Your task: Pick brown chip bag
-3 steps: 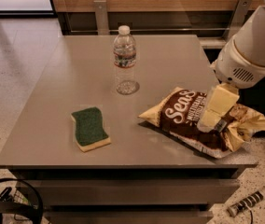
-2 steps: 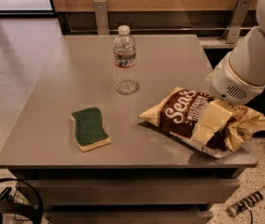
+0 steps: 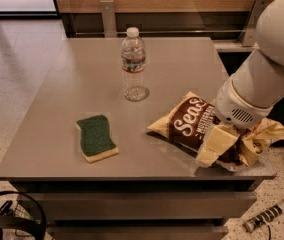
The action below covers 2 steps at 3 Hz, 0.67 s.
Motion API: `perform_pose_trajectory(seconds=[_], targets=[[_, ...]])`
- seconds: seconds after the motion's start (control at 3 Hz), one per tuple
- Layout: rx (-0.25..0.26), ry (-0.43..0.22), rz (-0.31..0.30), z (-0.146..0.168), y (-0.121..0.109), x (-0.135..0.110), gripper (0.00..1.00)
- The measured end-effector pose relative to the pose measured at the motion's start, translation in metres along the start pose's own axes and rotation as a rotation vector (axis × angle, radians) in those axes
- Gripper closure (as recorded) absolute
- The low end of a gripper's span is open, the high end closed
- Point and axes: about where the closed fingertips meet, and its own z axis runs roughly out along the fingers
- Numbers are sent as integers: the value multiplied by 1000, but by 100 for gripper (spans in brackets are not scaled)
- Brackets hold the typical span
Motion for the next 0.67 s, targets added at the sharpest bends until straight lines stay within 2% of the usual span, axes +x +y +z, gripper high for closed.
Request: perform_pose_trajectory(seconds=[0.67], targets=[[-3,2,-3,2,1,-1,66]])
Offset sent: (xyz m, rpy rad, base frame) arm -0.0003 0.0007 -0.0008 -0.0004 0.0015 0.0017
